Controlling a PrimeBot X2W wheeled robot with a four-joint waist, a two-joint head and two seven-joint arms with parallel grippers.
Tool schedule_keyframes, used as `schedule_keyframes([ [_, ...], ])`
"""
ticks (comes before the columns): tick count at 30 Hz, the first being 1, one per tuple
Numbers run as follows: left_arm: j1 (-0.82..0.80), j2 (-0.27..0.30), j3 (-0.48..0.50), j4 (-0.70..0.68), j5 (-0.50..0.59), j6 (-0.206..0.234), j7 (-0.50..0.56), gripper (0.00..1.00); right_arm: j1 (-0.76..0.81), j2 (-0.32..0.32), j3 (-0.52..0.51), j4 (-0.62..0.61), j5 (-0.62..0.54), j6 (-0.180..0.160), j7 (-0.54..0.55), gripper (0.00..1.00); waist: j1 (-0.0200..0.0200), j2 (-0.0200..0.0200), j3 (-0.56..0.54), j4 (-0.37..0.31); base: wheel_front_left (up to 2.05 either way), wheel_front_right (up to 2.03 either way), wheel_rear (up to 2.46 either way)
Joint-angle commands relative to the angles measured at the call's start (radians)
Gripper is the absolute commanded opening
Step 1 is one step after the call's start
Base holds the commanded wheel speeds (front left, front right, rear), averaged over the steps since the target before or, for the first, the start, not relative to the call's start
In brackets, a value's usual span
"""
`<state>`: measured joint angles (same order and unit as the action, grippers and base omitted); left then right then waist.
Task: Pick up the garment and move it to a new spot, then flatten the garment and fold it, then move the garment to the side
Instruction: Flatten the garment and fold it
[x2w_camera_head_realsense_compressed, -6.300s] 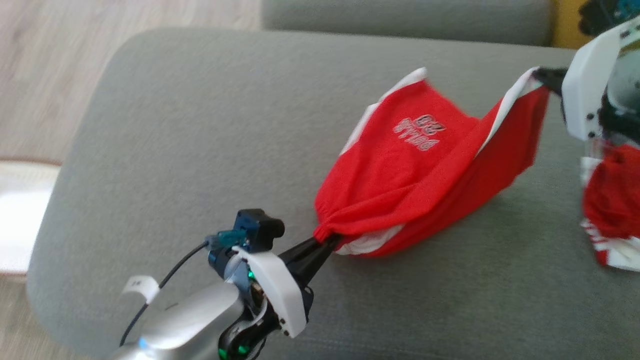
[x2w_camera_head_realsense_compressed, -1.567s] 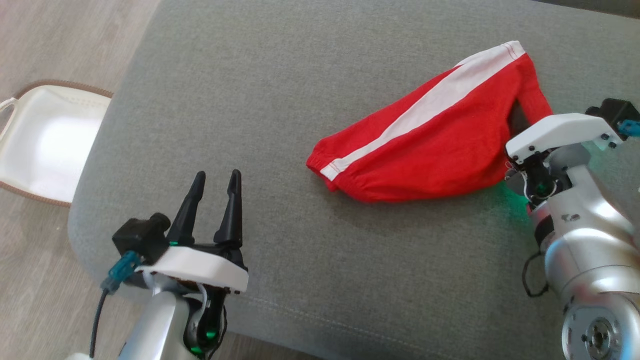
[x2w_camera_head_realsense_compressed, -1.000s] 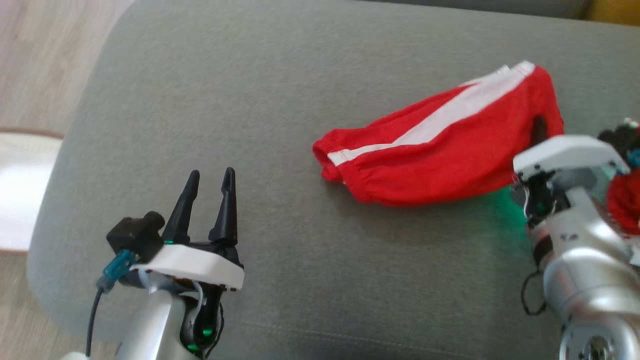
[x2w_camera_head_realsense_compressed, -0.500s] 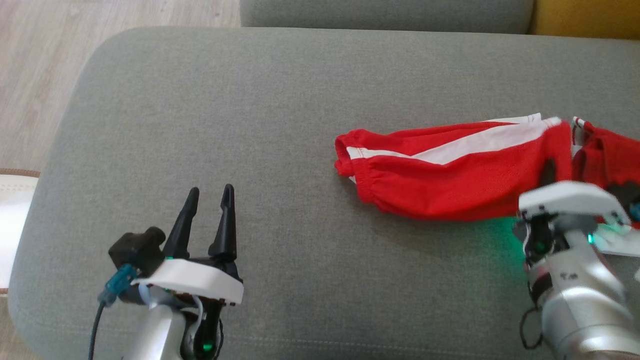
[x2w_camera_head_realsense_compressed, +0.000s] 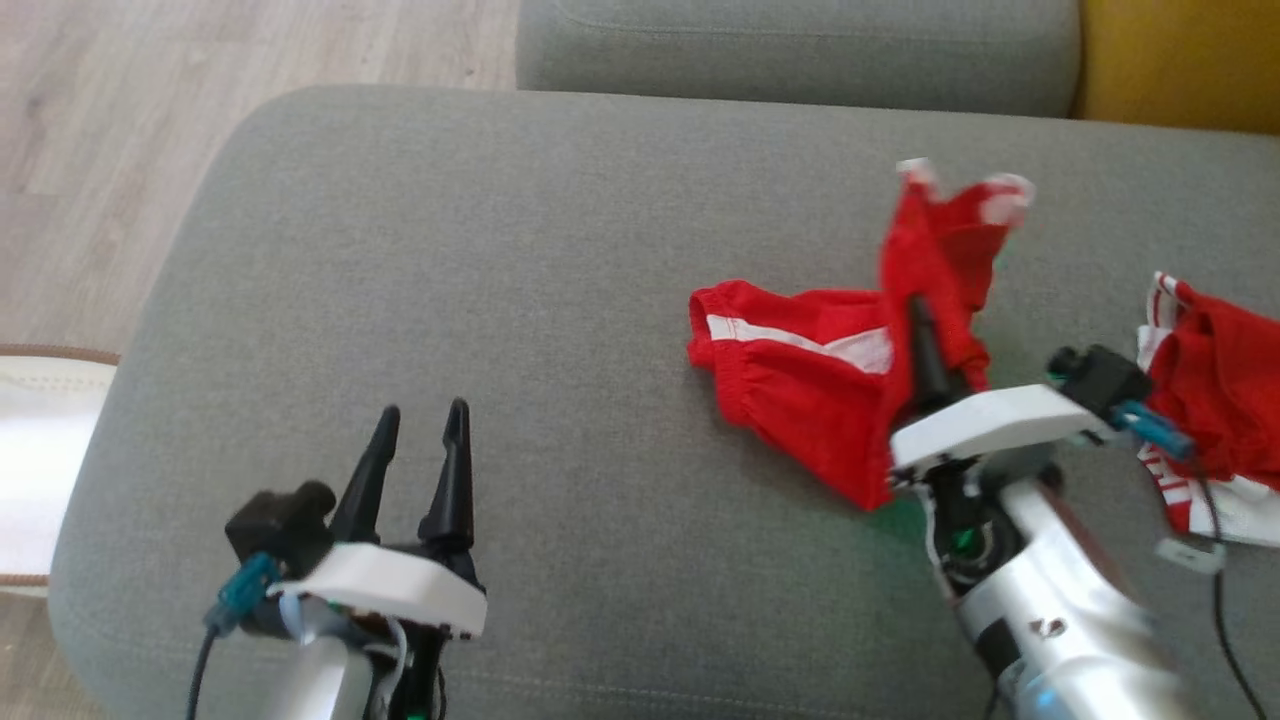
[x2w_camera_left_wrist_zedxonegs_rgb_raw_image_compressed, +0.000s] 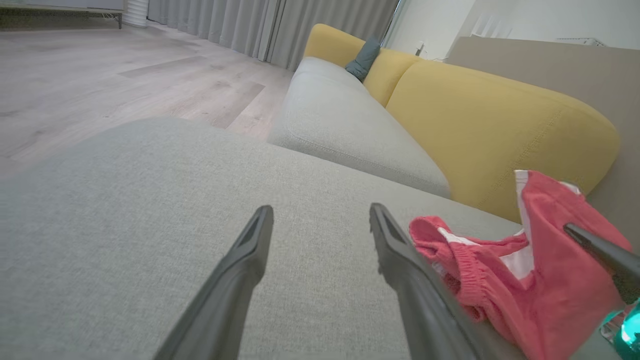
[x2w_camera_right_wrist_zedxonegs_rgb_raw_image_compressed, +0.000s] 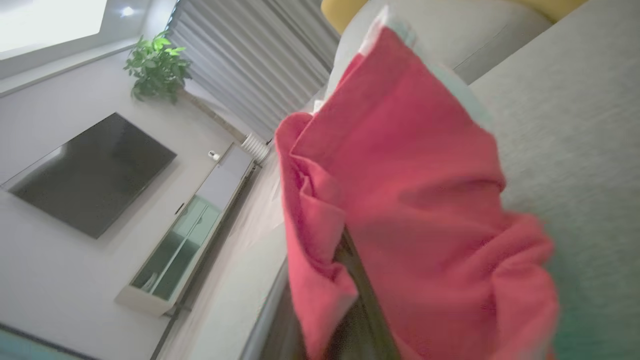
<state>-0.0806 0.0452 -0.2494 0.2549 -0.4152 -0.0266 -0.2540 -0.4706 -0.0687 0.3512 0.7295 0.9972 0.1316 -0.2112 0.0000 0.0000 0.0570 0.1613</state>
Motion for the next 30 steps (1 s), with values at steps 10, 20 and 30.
schedule_keyframes([
  [10,-0.003,0.005,0.027,-0.022,0.007,0.006,-0.008,1.0,-0.021,0.018,0.23,-0.057,0.048,-0.001,-0.009,0.0,0.0,0.0,-0.011,0.038,0.0,0.0,0.0],
  [20,-0.001,0.005,0.02,-0.017,0.001,0.009,-0.008,1.0,-0.045,0.018,0.386,0.023,0.001,-0.001,-0.016,1.0,0.0,0.0,-0.009,0.05,0.0,0.0,0.0],
  [30,-0.009,0.005,0.008,-0.019,-0.012,0.013,-0.008,1.0,-0.104,0.018,0.52,0.112,-0.089,-0.001,-0.012,1.0,0.0,0.0,0.013,0.053,0.0,0.0,0.0],
])
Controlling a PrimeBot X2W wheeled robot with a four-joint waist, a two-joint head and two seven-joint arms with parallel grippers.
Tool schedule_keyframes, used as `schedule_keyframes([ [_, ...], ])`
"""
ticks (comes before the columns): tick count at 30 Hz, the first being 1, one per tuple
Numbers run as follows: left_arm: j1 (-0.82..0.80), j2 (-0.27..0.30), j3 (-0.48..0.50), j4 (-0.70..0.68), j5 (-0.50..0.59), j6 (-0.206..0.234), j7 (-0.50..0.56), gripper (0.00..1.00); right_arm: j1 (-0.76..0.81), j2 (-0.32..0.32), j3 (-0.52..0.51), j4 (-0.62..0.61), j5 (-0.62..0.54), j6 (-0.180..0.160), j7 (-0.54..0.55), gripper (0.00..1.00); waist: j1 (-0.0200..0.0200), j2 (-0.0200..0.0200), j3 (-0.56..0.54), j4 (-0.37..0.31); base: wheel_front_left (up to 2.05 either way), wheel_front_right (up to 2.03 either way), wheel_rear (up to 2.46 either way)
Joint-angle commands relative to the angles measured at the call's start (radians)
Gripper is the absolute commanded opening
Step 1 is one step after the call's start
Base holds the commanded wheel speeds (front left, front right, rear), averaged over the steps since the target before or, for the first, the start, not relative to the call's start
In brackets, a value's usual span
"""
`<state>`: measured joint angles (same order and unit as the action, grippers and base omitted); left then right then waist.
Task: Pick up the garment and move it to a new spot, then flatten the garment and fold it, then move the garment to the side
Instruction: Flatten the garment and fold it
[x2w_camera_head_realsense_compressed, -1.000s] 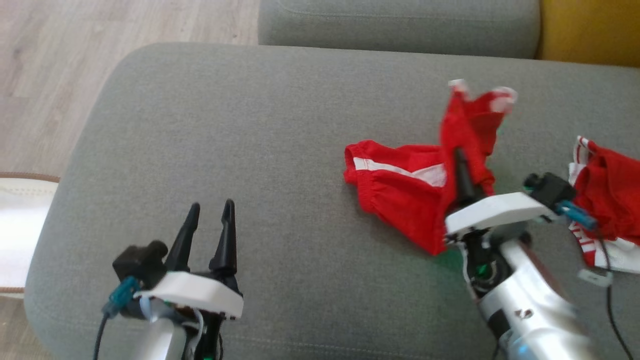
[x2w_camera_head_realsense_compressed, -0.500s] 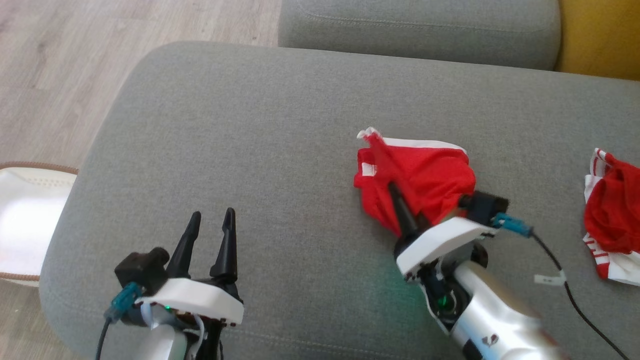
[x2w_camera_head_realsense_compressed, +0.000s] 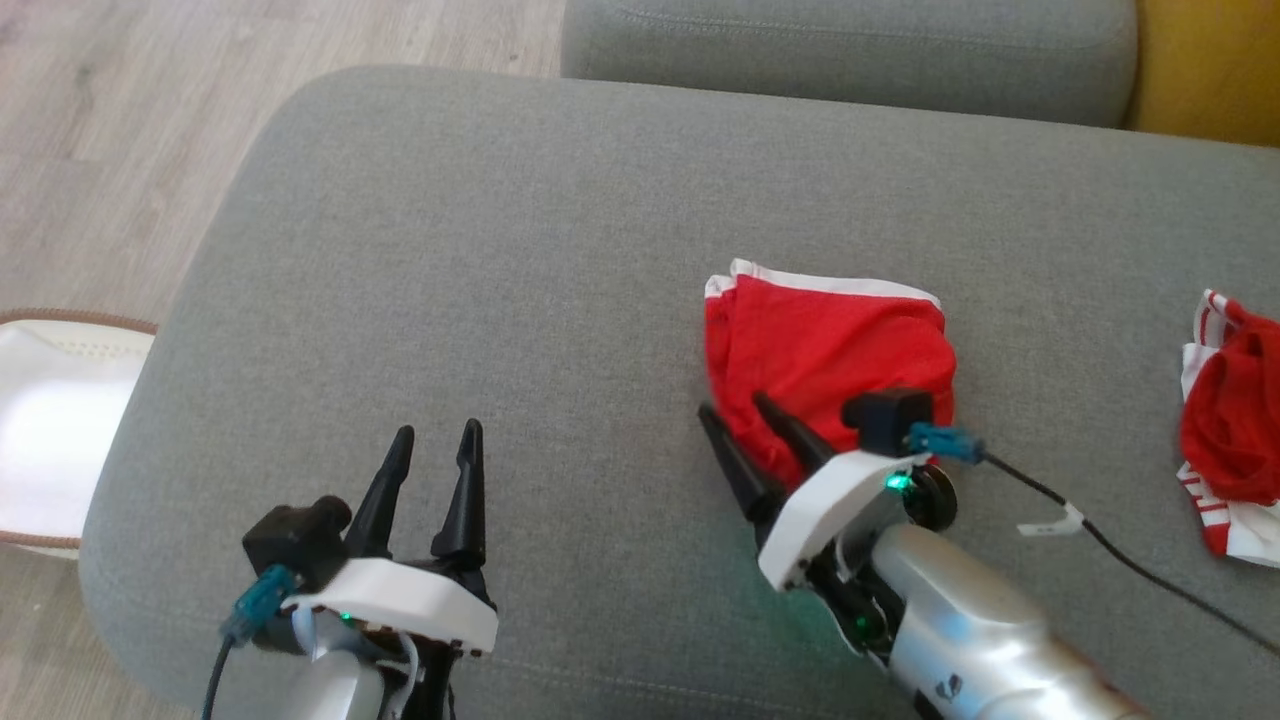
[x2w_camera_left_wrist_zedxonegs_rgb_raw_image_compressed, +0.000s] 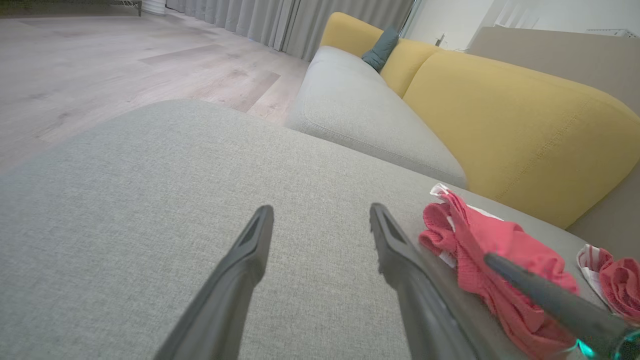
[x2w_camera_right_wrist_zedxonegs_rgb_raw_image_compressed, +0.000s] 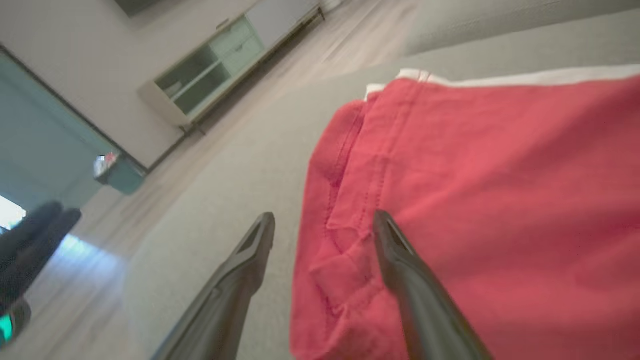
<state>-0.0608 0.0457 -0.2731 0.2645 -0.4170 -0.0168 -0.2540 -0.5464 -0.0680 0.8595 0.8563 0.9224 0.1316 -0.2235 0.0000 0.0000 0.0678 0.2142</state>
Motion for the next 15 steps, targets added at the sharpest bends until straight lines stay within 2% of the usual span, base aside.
schedule_keyframes([
  [1,-0.03,0.004,0.03,-0.029,-0.012,0.004,-0.008,1.0,-0.036,0.018,0.029,0.001,-0.031,-0.001,0.006,1.0,0.0,0.0,0.005,0.001,0.0,0.0,0.0],
  [8,-0.045,0.004,0.03,-0.028,-0.017,0.004,-0.008,1.0,-0.067,0.018,0.082,0.086,-0.076,-0.001,0.028,1.0,0.0,0.0,0.026,0.002,0.0,0.0,0.0],
  [15,-0.053,0.004,0.049,-0.023,-0.007,0.002,-0.008,1.0,-0.104,0.018,0.06,0.092,-0.086,-0.001,-0.015,1.0,0.0,0.0,0.014,-0.031,0.0,0.0,0.0],
])
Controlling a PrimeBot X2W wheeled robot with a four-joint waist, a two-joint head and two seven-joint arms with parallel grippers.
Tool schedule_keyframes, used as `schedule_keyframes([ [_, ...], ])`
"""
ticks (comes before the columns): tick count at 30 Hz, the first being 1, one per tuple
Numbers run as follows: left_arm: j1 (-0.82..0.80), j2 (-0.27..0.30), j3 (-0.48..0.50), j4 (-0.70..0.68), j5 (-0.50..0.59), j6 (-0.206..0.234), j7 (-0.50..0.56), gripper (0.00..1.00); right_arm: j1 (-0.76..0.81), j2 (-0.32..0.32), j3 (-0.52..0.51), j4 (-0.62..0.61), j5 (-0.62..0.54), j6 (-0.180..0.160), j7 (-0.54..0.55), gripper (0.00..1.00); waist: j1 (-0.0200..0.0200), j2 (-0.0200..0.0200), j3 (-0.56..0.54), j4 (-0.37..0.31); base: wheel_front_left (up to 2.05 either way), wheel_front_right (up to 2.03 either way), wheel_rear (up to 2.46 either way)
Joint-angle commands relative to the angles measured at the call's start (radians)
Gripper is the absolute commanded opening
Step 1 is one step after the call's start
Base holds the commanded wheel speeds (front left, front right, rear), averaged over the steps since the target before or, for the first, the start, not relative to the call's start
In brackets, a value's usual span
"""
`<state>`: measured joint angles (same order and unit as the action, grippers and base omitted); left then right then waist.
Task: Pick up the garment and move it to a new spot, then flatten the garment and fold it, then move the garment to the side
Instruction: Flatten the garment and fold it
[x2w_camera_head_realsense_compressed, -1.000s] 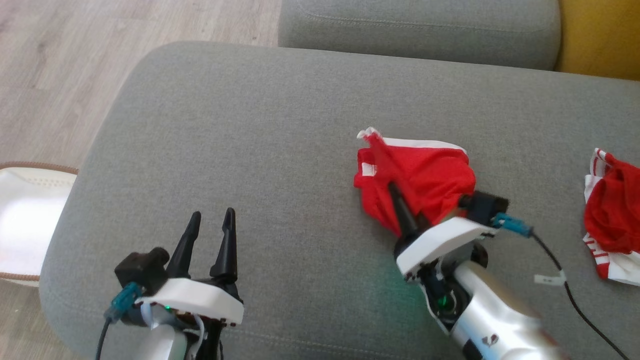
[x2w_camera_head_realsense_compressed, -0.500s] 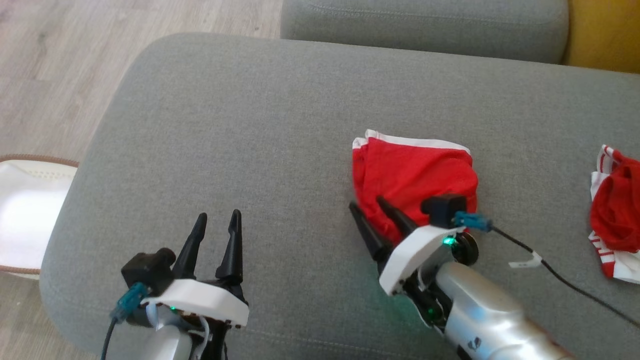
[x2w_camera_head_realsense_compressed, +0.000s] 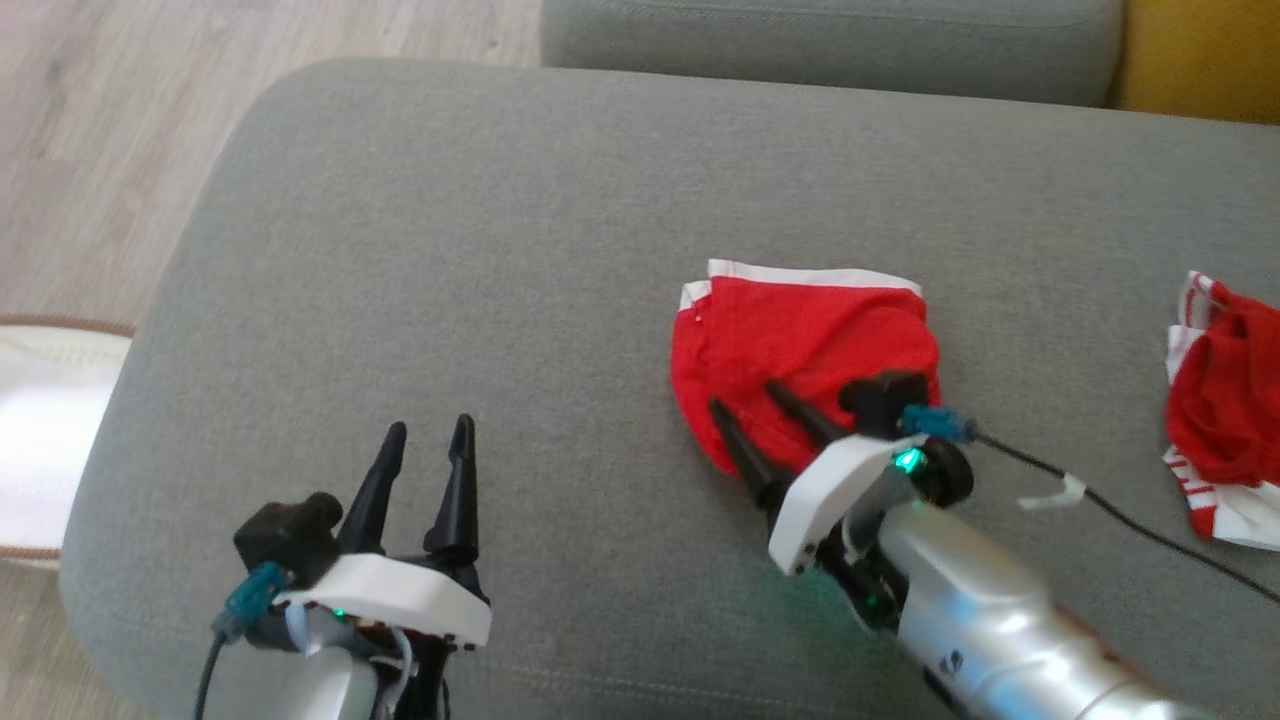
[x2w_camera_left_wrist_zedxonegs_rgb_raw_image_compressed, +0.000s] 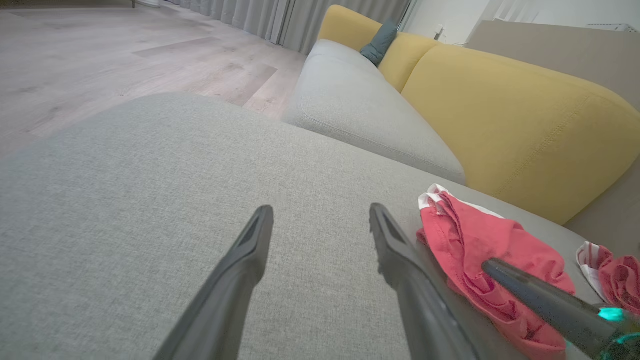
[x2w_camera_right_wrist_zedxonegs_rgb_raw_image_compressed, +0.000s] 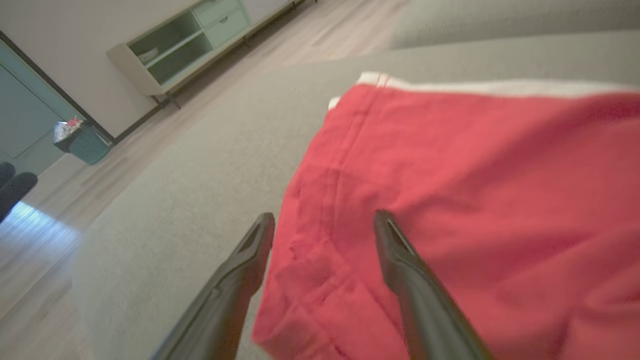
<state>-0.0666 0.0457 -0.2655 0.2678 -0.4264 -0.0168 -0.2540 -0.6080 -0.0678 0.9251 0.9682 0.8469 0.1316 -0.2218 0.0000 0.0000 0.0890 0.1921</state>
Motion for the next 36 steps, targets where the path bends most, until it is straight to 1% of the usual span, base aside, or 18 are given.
schedule_keyframes([
  [1,-0.047,0.004,0.044,-0.027,0.004,0.001,-0.008,1.0,-0.049,0.018,-0.015,-0.016,-0.02,-0.001,-0.023,1.0,0.0,0.0,-0.012,-0.016,0.0,0.0,0.0],
  [3,-0.048,0.004,0.049,-0.03,0.006,0.0,-0.008,1.0,-0.061,0.018,-0.041,-0.01,-0.041,-0.001,-0.032,1.0,0.0,0.0,-0.022,-0.03,0.0,0.0,0.0],
  [6,-0.046,0.004,0.058,-0.04,0.004,0.003,-0.008,1.0,-0.074,0.018,-0.107,-0.006,-0.075,-0.001,-0.039,1.0,0.0,0.0,-0.037,-0.052,0.0,0.0,0.0],
  [8,-0.042,0.004,0.062,-0.048,0.004,0.006,-0.008,1.0,-0.081,0.012,-0.177,-0.025,-0.119,-0.001,-0.039,1.0,0.0,0.0,-0.045,-0.07,0.0,0.0,0.0],
  [10,-0.04,0.004,0.066,-0.059,0.005,0.006,-0.008,1.0,-0.073,-0.01,-0.261,-0.064,-0.186,-0.001,-0.04,1.0,0.0,0.0,-0.053,-0.086,0.0,0.0,0.0],
  [13,-0.037,0.004,0.074,-0.081,0.005,0.007,-0.008,1.0,-0.018,-0.034,-0.399,-0.149,-0.305,-0.001,-0.04,1.0,0.0,0.0,-0.063,-0.11,0.0,0.0,0.0],
  [17,-0.035,0.004,0.081,-0.119,0.005,0.002,-0.008,1.0,0.107,-0.033,-0.573,-0.307,-0.479,-0.001,-0.04,1.0,0.0,0.0,-0.07,-0.138,0.0,0.0,0.0],
  [18,-0.035,0.004,0.081,-0.119,0.005,0.002,-0.008,1.0,0.107,-0.033,-0.573,-0.307,-0.479,-0.001,-0.04,1.0,0.0,0.0,-0.07,-0.138,0.0,0.0,0.0],
  [22,-0.03,0.004,0.089,-0.159,0.005,0.0,-0.008,1.0,0.247,-0.005,-0.713,-0.467,-0.611,-0.001,-0.04,1.0,0.0,0.0,-0.074,-0.159,0.0,0.0,0.0],
  [24,-0.027,0.004,0.091,-0.178,0.009,-0.004,-0.008,1.0,0.31,0.007,-0.765,-0.53,-0.646,-0.001,-0.04,1.0,0.0,0.0,-0.075,-0.167,0.0,0.0,0.0],
  [27,-0.021,0.004,0.094,-0.199,0.015,-0.006,-0.008,1.0,0.378,0.015,-0.804,-0.599,-0.683,-0.001,-0.04,1.0,0.0,0.0,-0.07,-0.176,0.0,0.0,0.0],
  [29,-0.017,0.004,0.094,-0.208,0.015,-0.005,-0.008,1.0,0.406,0.017,-0.81,-0.628,-0.683,-0.001,-0.04,1.0,0.0,0.0,-0.068,-0.18,0.0,0.0,0.0],
  [36,-0.016,0.004,0.081,-0.215,0.015,-0.013,-0.008,1.0,0.426,0.017,-0.804,-0.668,-0.676,-0.001,-0.04,1.0,0.0,0.0,-0.056,-0.173,0.0,0.0,0.0],
])
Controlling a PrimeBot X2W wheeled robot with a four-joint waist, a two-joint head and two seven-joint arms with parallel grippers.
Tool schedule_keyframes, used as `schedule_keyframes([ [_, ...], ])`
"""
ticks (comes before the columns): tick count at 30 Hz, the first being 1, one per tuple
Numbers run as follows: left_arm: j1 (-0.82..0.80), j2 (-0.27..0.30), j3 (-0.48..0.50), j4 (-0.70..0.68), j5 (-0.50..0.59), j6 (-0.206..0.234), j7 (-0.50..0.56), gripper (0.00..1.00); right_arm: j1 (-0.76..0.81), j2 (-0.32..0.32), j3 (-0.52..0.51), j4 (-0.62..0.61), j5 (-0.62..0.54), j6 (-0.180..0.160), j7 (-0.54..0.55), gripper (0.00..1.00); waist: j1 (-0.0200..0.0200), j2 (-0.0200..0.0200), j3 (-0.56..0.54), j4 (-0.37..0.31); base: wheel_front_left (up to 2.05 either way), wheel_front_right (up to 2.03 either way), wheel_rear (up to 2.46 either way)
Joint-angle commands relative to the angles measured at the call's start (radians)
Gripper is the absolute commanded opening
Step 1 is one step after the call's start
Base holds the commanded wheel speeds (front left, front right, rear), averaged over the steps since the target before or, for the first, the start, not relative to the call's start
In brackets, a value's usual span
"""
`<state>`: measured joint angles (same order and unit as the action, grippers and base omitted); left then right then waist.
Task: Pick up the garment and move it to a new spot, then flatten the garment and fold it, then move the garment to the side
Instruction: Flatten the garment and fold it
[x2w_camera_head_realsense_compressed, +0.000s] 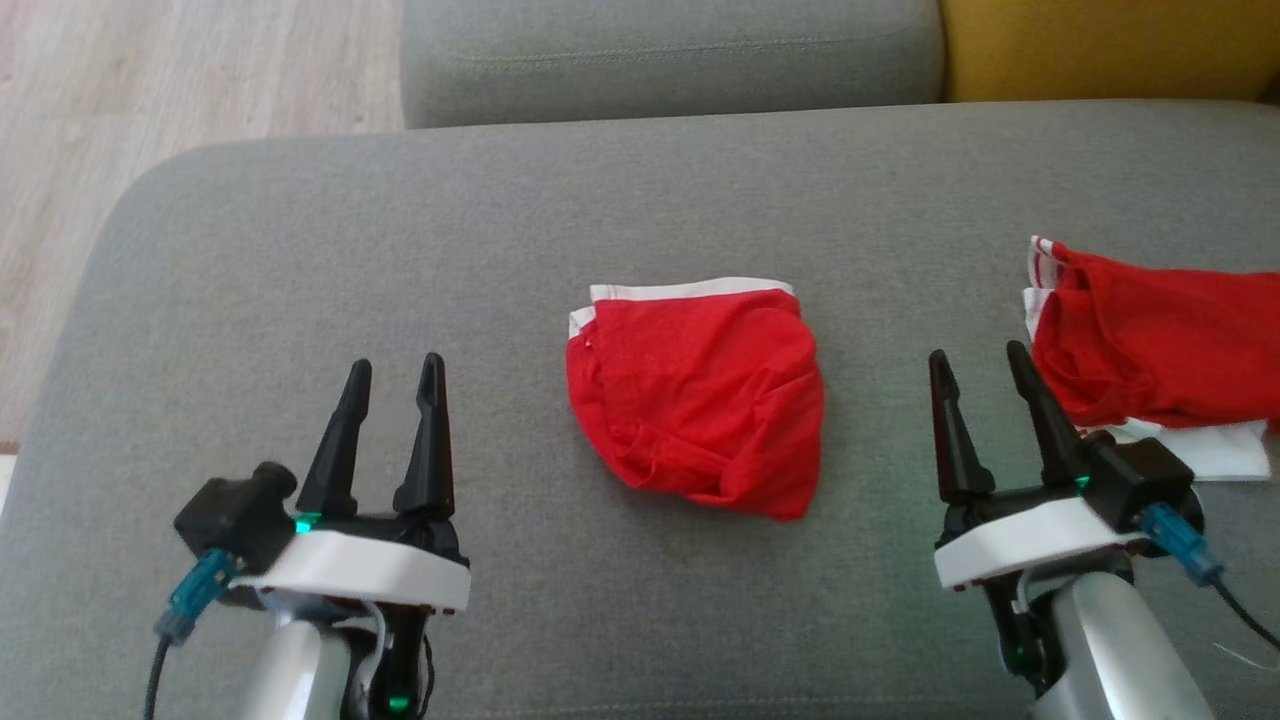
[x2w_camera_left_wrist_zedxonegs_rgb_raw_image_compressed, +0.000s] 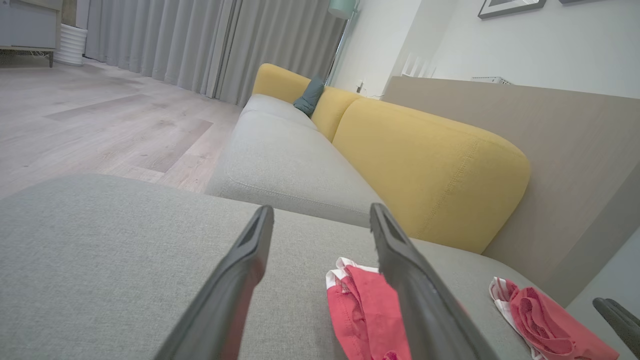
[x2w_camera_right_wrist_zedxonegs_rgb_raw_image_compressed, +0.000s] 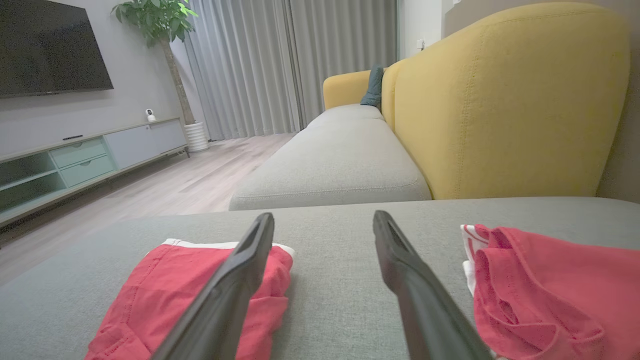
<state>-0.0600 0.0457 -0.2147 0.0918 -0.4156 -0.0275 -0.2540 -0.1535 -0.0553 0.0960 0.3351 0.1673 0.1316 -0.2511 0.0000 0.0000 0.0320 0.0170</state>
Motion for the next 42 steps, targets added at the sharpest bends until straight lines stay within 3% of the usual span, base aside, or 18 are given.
schedule_keyframes([
  [1,-0.023,0.004,0.028,-0.038,0.004,-0.004,-0.008,1.0,-0.031,0.005,0.03,-0.038,0.002,-0.001,-0.011,1.0,0.0,0.0,0.004,0.006,0.0,0.0,0.0],
  [7,-0.029,0.004,0.015,-0.022,0.003,-0.01,-0.008,1.0,-0.062,0.005,0.059,-0.032,-0.009,-0.001,-0.011,1.0,0.0,0.0,0.027,0.04,0.0,0.0,0.0],
  [8,-0.033,0.004,0.01,-0.017,0.003,-0.013,-0.008,1.0,-0.083,0.005,0.072,-0.023,-0.011,-0.001,-0.011,0.15,0.0,0.0,0.038,0.053,0.0,0.0,0.0],
  [9,-0.036,0.004,0.007,-0.015,0.003,-0.015,-0.008,1.0,-0.095,0.005,0.079,-0.018,-0.016,-0.001,-0.011,0.0,0.0,0.0,0.046,0.062,0.0,0.0,0.0],
  [16,-0.076,0.004,-0.014,-0.008,-0.002,-0.025,-0.008,1.0,-0.202,0.005,0.121,0.083,-0.045,-0.001,-0.011,0.0,0.0,0.0,0.124,0.135,0.0,0.0,0.0],
  [22,-0.105,0.004,-0.03,0.008,-0.005,-0.032,-0.008,1.0,-0.28,0.005,0.13,0.269,-0.085,-0.001,-0.011,0.0,0.0,0.0,0.18,0.194,0.0,0.0,0.0],
  [32,-0.123,0.004,-0.024,0.025,0.0,-0.039,-0.008,1.0,-0.325,0.005,0.112,0.438,-0.06,-0.001,-0.011,0.0,0.0,0.0,0.197,0.213,0.0,0.0,0.0],
  [42,-0.123,0.004,-0.035,0.032,0.0,-0.038,-0.008,1.0,-0.35,0.005,0.205,0.317,0.014,-0.001,-0.011,0.0,0.0,0.0,0.166,0.213,0.0,0.0,0.0],
])
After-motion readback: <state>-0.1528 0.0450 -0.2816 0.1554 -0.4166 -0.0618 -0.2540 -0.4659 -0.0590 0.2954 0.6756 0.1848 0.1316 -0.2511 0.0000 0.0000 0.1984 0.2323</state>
